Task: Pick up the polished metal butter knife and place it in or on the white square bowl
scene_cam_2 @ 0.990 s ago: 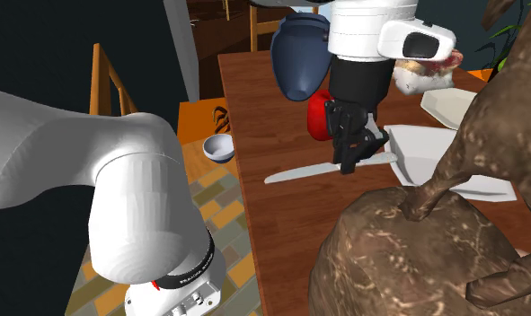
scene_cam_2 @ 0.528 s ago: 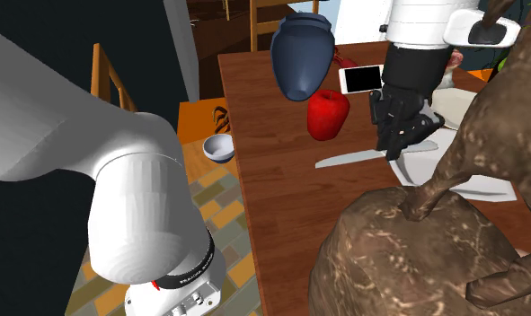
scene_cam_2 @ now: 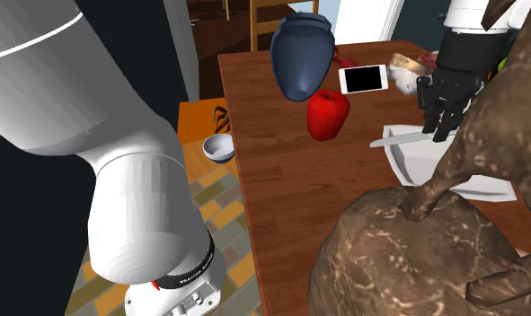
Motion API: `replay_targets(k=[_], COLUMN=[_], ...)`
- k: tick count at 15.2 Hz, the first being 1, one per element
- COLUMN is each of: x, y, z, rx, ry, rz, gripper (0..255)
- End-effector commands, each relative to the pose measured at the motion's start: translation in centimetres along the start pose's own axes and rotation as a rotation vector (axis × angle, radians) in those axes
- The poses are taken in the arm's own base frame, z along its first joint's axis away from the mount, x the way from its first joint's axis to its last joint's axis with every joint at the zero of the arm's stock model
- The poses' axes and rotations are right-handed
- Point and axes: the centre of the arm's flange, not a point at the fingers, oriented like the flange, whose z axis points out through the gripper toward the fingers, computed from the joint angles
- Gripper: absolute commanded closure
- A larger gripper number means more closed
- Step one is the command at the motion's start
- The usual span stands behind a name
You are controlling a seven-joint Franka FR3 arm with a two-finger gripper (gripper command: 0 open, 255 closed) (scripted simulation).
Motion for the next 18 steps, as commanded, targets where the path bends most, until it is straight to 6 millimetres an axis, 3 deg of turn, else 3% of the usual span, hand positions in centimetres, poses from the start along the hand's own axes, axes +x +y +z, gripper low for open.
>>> replay_targets(k=[1, 6, 7, 18], x=[2.7, 9.2, 9.8, 9.7], y=[-0.4, -1.3, -1.3, -2.4], z=[-0.1, -0.5, -0.5, 5.2], rx=[0.0, 0.0, 0.0, 0.0], ry=[0.0, 0.0, 0.0, 0.0], rz=[0.0, 0.0, 0.0, 0.0], gripper=[255, 255, 255, 255])
